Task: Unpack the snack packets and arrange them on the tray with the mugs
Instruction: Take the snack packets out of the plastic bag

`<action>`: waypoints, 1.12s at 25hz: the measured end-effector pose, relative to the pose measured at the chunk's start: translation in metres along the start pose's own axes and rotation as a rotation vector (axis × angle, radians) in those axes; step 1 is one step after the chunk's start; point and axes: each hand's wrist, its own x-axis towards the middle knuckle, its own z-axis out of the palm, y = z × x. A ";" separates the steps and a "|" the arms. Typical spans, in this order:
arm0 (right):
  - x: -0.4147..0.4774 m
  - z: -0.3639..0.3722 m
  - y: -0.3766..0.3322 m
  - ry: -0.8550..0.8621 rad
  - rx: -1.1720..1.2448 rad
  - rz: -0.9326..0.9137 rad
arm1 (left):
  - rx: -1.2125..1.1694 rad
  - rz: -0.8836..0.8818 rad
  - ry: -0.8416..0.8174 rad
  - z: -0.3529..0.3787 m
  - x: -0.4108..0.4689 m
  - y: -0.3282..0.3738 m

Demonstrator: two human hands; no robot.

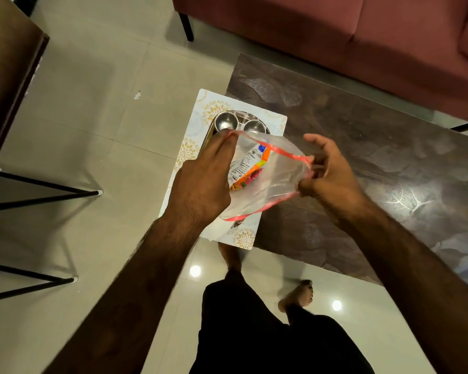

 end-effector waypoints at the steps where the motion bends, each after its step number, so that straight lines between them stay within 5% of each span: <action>1: -0.001 0.000 -0.003 0.055 -0.013 -0.005 | 0.000 -0.018 0.001 0.000 0.000 -0.002; 3: -0.006 -0.002 -0.011 0.158 -0.107 -0.042 | -0.034 -0.028 -0.006 0.001 -0.001 -0.004; 6: -0.025 0.003 -0.028 0.278 -0.460 -0.369 | -0.082 -0.037 -0.029 0.004 -0.002 -0.003; 9: -0.042 0.021 -0.051 0.126 -0.577 -0.636 | -0.117 -0.060 -0.018 0.006 -0.002 -0.002; 15: 0.001 0.087 -0.037 -0.489 -1.318 -0.422 | -0.191 -0.053 -0.030 0.003 -0.001 0.000; 22: 0.073 0.116 0.007 -0.449 -1.770 -0.534 | -0.206 -0.037 -0.054 0.002 0.004 -0.006; 28: 0.086 0.117 0.017 -0.502 -1.810 -0.629 | -0.218 -0.027 -0.029 -0.002 0.006 -0.014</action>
